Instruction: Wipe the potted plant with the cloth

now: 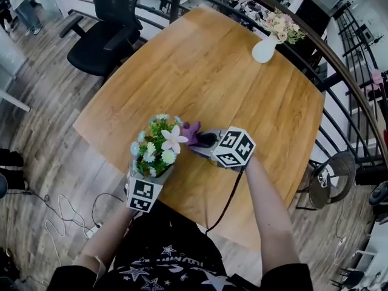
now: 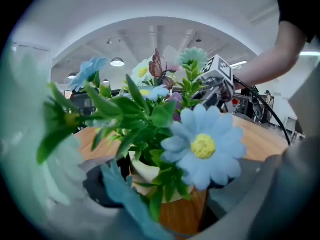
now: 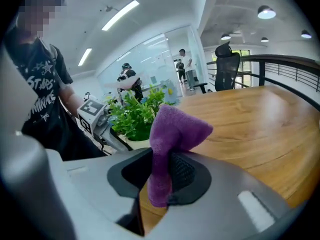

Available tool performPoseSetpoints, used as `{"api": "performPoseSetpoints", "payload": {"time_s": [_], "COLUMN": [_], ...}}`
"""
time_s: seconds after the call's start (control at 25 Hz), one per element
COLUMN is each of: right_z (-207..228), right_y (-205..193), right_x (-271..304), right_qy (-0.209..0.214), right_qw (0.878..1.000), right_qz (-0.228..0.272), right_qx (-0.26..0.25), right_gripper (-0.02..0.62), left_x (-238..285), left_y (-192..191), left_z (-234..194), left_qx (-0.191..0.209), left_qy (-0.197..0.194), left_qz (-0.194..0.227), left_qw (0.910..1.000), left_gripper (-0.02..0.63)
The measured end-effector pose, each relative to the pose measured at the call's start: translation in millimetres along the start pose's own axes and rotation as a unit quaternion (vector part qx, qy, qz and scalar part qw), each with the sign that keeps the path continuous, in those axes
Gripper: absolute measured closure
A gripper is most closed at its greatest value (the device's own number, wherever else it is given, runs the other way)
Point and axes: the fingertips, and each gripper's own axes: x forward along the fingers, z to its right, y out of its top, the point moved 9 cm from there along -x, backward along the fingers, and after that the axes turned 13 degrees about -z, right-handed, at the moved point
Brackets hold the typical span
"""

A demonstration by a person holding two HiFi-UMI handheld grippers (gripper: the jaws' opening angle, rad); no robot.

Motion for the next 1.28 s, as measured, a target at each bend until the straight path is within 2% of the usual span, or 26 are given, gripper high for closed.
{"api": "performPoseSetpoints", "payload": {"time_s": [0.24,0.6,0.8,1.12,1.28], "right_z": [15.3,30.8,30.1,16.5,0.4], "right_y": [18.9,29.8,28.3,6.4,-4.7], "right_x": [28.4,46.8,47.7,41.9,41.7], "right_qy": [0.034,0.093,0.112,0.114,0.092], "right_qw": [0.999,0.995,0.993,0.993,0.995], "right_qz": [-0.011,-0.039,-0.036,-0.022,-0.011], "right_qx": [0.012,-0.019,0.005,0.035,0.038], "right_gripper": [0.509,0.511,0.515,0.514,0.512], "left_x": [-1.5,-2.9,-4.4,-3.1,-2.1], "left_y": [-0.3,-2.6,-3.8,-3.1,-3.8], "left_z": [-6.4,-13.0,-15.8,-14.6,-15.7], "left_qx": [0.024,0.046,0.05,0.049,0.049], "left_qy": [-0.024,-0.044,-0.05,-0.052,-0.053], "left_qz": [0.003,0.012,0.017,0.019,0.018], "left_qw": [0.9994,0.9979,0.9974,0.9972,0.9972], "left_gripper": [0.163,0.163,0.163,0.163,0.163]}}
